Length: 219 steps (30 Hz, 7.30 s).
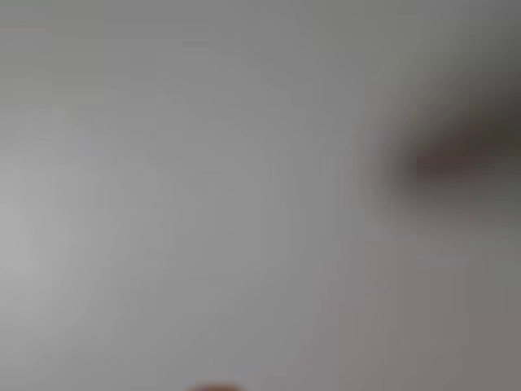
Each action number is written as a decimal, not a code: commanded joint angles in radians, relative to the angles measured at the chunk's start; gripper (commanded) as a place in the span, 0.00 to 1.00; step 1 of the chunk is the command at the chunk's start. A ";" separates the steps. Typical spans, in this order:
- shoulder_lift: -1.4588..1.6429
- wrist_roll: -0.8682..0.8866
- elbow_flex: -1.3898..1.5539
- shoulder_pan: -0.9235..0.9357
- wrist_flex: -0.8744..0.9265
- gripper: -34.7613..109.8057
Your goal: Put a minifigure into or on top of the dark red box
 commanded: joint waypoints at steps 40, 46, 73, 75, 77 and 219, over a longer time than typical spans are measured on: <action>-0.476 -0.232 -0.541 0.026 0.006 0.40; -0.518 -0.238 -0.583 0.031 0.009 0.40; -0.667 -0.247 -0.775 0.040 0.092 0.38; -0.670 -0.247 -0.779 0.040 0.098 0.38; -0.672 -0.247 -0.784 0.040 0.100 0.37; 1.529 -1.597 0.698 -0.147 0.179 0.24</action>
